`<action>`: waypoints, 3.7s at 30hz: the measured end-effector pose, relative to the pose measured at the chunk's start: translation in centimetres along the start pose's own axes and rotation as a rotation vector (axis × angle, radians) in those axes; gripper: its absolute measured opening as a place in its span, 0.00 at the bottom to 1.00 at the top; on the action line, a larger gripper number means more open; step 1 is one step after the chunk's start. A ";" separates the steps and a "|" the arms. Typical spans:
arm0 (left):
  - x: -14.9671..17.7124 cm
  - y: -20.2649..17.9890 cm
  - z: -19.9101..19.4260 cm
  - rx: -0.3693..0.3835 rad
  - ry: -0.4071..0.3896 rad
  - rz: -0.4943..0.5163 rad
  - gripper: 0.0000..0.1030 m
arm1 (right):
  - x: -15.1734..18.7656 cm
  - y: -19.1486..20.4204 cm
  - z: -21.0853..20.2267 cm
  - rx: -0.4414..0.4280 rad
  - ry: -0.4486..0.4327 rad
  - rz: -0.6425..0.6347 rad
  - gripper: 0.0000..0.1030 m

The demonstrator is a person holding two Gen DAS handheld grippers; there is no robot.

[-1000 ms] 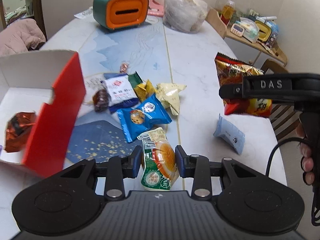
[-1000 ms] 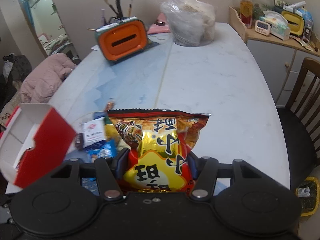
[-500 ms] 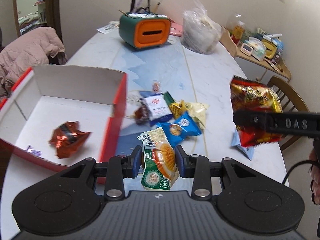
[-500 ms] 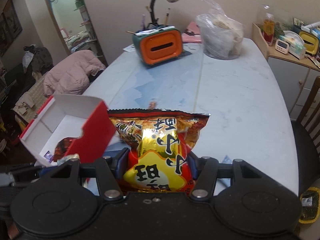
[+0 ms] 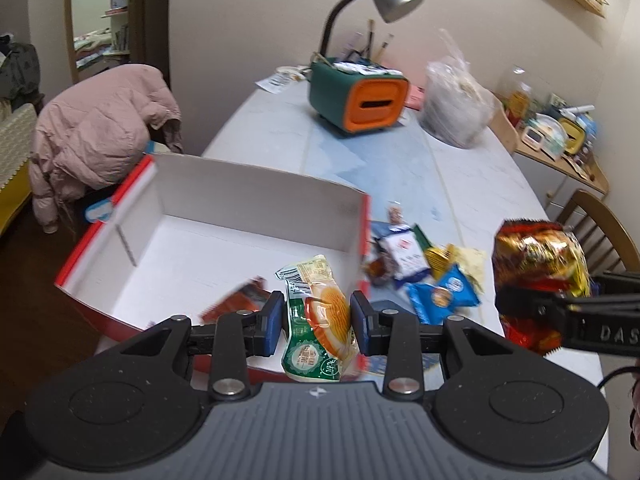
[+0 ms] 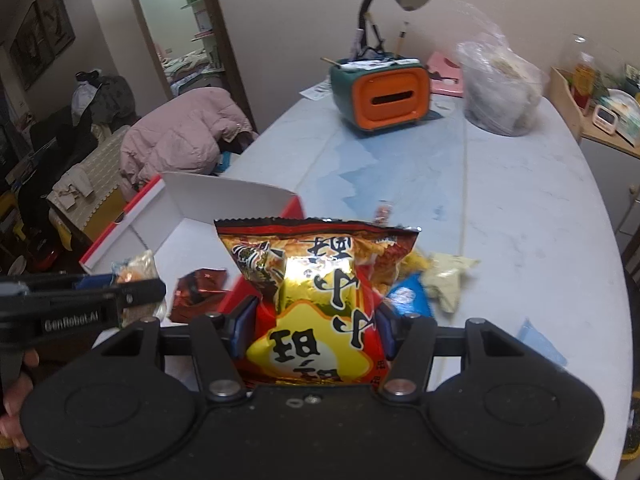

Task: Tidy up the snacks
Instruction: 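Carry the chip bag and cake into the red box and release both, then withdraw both tools from the box toward the remaining snacks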

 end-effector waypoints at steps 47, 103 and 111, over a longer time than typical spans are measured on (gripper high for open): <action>-1.9 16.3 8.6 -0.114 0.239 0.065 0.34 | -2.5 15.8 15.0 0.070 0.135 -0.243 0.56; -2.3 1.7 -0.6 0.051 -0.073 0.102 0.76 | -1.4 3.6 -0.3 -0.050 -0.095 -0.028 1.00; -0.1 -2.7 1.2 0.113 -0.056 0.102 0.80 | 0.7 -1.1 -0.6 -0.036 -0.096 -0.009 1.00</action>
Point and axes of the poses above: each gripper's, at about its wrist camera, not at the fingertips, and z roughly the way its jaws point, y to its left, x to its underside, the point moved 9 cm from there along z, roughly the way its jaws point, and after that the axes turned 14 degrees about x, right-handed, at the moved point
